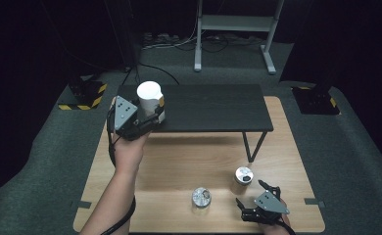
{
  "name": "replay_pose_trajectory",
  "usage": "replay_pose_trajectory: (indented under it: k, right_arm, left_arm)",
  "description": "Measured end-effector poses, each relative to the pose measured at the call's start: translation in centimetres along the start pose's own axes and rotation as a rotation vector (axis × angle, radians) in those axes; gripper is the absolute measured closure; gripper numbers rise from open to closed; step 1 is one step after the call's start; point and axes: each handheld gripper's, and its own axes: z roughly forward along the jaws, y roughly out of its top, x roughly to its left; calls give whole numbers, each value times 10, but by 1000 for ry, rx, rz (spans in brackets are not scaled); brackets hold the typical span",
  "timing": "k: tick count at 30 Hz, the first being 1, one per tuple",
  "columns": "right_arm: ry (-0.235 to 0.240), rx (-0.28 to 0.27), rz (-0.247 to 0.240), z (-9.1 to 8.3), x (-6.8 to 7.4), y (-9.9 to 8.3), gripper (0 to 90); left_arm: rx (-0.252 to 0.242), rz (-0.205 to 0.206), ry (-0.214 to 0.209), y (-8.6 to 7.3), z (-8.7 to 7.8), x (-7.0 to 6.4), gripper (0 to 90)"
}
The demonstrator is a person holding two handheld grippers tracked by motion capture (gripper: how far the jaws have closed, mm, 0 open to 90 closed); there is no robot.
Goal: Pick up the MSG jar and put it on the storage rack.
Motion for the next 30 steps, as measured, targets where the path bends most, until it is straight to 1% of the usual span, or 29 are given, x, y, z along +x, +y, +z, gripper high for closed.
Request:
replay_pose_trajectory:
  k: [9,11,18,20,25,30]
  right_arm:
    - [1,0,3,0,0,0,0]
    - [1,-1,2,0,0,0,0]
    - [1,-1,5,0,0,0,0]
    - [1,-1,5,0,0,0,0]
    - [1,-3,6,0,0,0,0]
    - [2,-3,7,0,-1,0,0]
  left_arm:
    - [16,-4,5,-4,6,1,305]
    - [15,-14,6,-5,7,2,306]
    - [18,-22,0,-5,9,4,305]
    - [18,-34,-2,-5,11,5,305]
    - [14,-44,-3,-6,12,7,304]
    - [11,-43,-4,-6,14,8,301]
